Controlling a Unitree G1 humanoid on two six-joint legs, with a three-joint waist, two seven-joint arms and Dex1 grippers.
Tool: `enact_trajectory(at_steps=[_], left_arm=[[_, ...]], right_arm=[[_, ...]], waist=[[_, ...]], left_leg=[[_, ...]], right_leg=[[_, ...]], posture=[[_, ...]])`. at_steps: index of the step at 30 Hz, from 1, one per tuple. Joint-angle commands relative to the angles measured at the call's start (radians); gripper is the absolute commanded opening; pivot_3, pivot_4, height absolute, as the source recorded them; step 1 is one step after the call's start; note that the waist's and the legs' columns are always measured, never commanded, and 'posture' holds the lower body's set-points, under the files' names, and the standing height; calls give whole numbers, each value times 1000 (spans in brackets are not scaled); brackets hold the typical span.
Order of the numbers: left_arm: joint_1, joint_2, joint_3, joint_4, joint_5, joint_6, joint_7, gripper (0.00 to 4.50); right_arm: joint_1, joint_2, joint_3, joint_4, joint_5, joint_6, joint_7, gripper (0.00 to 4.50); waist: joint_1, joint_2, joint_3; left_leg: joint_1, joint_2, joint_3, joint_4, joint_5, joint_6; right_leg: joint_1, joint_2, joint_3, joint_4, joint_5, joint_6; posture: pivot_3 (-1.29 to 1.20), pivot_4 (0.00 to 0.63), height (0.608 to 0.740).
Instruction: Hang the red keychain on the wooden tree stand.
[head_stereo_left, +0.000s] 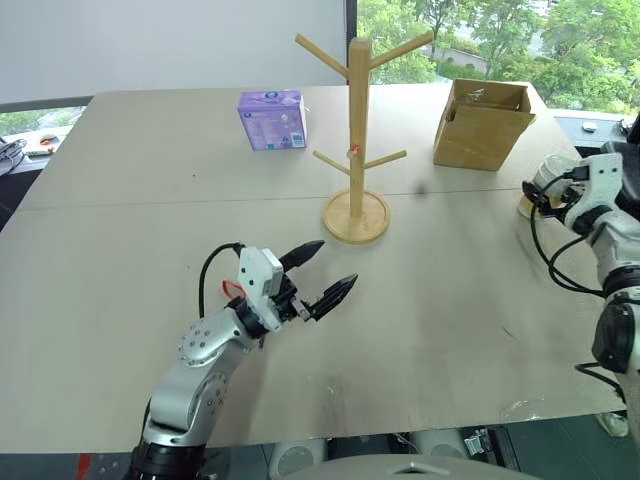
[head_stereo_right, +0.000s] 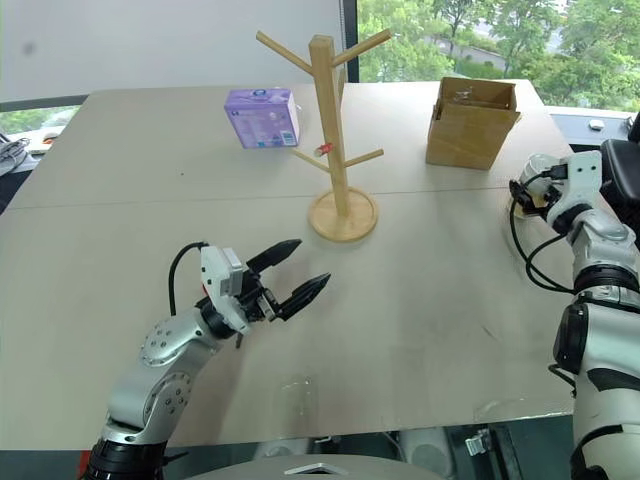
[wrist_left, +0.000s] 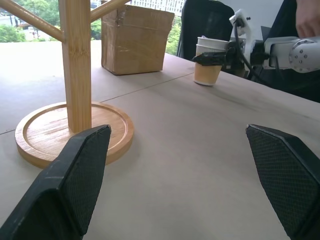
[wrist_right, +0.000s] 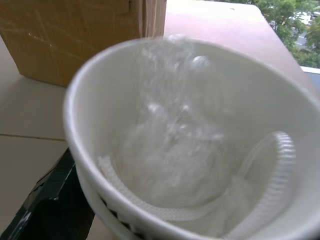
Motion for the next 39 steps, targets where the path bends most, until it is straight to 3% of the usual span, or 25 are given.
enact_trajectory(at_steps=[1, 8, 28, 39], left_arm=[[-4, 0, -2, -39, -7, -12, -8, 4500], [-23, 0, -2, -25, -14, -6, -18, 4500], [-39, 7, 1, -14, -17, 1, -35, 4500], [-38, 6, 3, -7, -24, 3, -46, 4500]], right_arm=[[23, -15, -21, -123, 48, -3, 66, 4469], [82, 6, -15, -260, 83, 61, 76, 4469], [171, 52, -8, -228, 70, 41, 46, 4469], [399, 44, -44, -581, 169, 168, 87, 4469]], waist=[[-1, 0, 0], [1, 0, 0], [1, 0, 0], [3, 0, 0]], left_leg=[[0, 0, 0, 0, 0, 0], [0, 0, 0, 0, 0, 0], [0, 0, 0, 0, 0, 0], [0, 0, -1, 0, 0, 0]], right_leg=[[0, 0, 0, 0, 0, 0], [0, 0, 0, 0, 0, 0], [0, 0, 0, 0, 0, 0], [0, 0, -1, 0, 0, 0]], posture=[[0, 150, 740], [0, 150, 740], [0, 150, 740], [0, 150, 740]])
